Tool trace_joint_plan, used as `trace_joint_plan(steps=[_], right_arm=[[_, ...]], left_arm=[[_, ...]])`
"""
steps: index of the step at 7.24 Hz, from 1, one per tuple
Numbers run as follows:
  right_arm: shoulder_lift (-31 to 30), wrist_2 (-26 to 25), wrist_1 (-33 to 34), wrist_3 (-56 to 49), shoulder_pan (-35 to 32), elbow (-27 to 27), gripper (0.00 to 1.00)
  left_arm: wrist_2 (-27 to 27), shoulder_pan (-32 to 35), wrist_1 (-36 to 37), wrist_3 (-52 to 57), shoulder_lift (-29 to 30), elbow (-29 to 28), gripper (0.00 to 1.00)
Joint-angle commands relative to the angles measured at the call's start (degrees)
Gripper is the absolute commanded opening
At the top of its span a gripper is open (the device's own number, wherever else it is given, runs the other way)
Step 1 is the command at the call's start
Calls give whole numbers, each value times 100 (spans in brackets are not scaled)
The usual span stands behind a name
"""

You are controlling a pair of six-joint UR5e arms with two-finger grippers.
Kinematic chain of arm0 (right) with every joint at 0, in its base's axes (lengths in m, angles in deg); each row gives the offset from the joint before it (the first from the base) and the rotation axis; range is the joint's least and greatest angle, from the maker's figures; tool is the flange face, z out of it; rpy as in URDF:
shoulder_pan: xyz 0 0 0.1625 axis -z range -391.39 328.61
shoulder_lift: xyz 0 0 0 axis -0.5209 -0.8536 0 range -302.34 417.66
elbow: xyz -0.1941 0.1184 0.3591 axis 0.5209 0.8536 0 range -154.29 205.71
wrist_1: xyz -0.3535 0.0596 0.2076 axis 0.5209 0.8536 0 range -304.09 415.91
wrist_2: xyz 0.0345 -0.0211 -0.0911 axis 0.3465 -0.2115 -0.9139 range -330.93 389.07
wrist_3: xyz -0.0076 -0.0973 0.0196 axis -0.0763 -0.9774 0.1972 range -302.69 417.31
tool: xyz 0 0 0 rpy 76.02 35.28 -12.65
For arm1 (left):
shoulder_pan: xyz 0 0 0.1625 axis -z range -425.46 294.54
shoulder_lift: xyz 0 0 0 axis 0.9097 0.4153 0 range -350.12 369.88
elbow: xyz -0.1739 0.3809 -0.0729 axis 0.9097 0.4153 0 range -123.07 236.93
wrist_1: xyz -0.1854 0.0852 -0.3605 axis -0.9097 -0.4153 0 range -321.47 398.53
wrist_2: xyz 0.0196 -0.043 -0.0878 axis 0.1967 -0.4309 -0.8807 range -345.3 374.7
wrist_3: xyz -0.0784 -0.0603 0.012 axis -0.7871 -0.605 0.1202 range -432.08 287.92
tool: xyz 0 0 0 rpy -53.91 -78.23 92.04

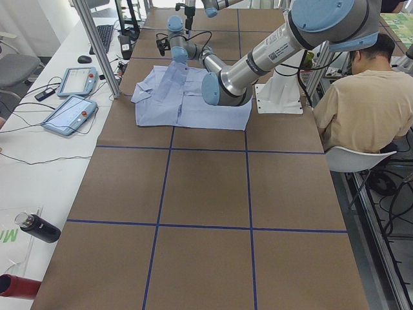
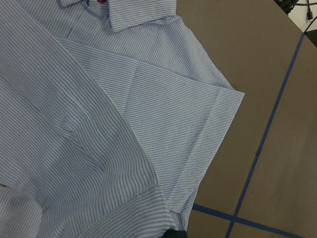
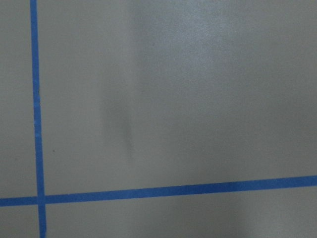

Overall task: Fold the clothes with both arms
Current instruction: 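Lay the sleeve across the chest with the left gripper and release it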

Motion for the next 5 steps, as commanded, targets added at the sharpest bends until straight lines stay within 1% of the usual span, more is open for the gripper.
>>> trace_joint_plan(steps=[1,2,3,4,5], right_arm=[[-1,0,-1,10,1,0,99],[-9,0,-1,10,1,0,99],[-44,9,-1,19,1,-9,99],[-53,17,-1,45,1,-35,99],[-45,18,-10,80,18,-61,100]], left_arm=[[247,-39,-334,-57,18,-152,0],[379,-92,-405,-92,27,-170,0],[389,-92,-580,-197,36,-222,2],[485,-110,-817,-329,192,-527,29],[547,-119,-845,-330,220,-548,66]])
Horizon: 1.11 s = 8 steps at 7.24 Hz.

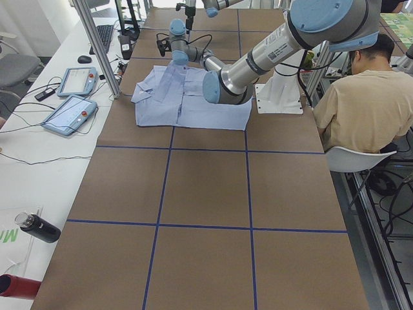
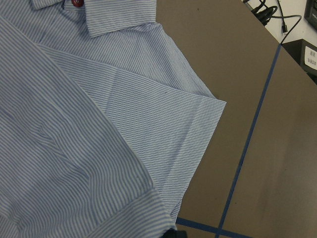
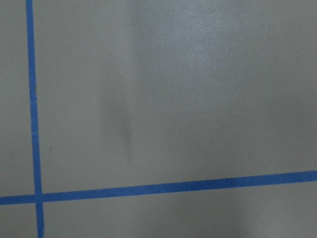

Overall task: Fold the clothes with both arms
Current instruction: 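Lay the sleeve across the chest with the left gripper and release it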

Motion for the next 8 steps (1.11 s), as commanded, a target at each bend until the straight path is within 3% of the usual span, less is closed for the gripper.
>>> trace_joint_plan(steps=[1,3,4,5,6,8], right_arm=[[25,-13,-302,453,184,-46,100],[69,-371,-1705,2337,903,-81,100],[78,-818,-2155,3122,1411,-256,100],[34,-1657,-2125,3608,2139,-771,100],[8,-2084,-2107,4152,2677,-1133,100],[-167,-2559,-1907,5409,3652,-1984,100]], left_arm=[[74,-14,-117,-54,78,-81,91],[48,21,-73,-46,-113,461,91],[22,30,-55,-10,-663,1221,91],[-39,38,-29,33,-1504,2273,91],[-57,108,-29,51,-2200,3197,91],[-57,223,-38,51,-3117,4449,89]])
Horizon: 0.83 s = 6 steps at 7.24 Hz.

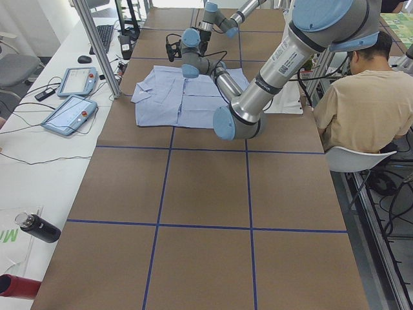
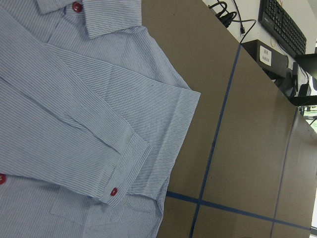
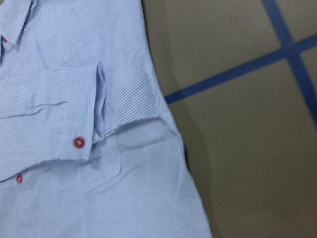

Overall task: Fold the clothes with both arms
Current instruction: 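Withdraw the left arm while the right gripper moves to the nearest hem corner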

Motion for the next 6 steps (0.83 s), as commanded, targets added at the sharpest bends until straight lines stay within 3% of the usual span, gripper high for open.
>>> trace_joint_plan(steps=[1,2,4,6], right_arm=[[-295,-1038,962,901,1338,-1400,100],[-401,-1262,1606,1276,1763,-1800,99],[-751,-2357,1612,1814,2641,-1917,99],[-1200,-2696,1682,2246,2943,-2277,99]], left_arm=[[4,86,3,48,-866,1222,89],[12,112,12,48,-1069,1522,89],[12,305,12,257,-1630,2076,89],[-5,473,12,435,-2071,2578,89]])
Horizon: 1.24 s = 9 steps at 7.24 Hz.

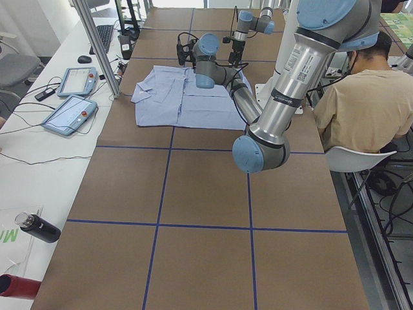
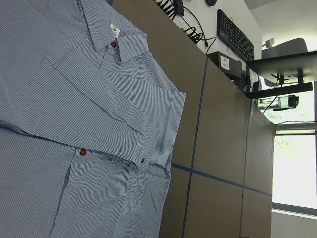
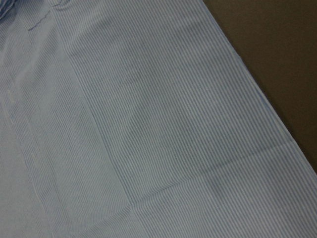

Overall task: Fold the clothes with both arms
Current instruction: 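Withdraw the left arm while the right gripper moves to the nearest hem corner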

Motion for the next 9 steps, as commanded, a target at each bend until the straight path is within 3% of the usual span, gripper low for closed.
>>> trace_joint_plan(steps=[1,2,4,9], right_arm=[[-409,-678,38,451,469,-194,98],[-427,-735,107,523,489,-195,98],[-262,-1033,1613,532,743,-684,98],[-111,-1104,1699,655,753,-186,94]], left_arm=[[-6,90,66,95,-248,300,89],[-6,108,118,104,-248,344,89],[-6,134,119,95,-353,414,89],[47,117,119,104,-362,415,90]])
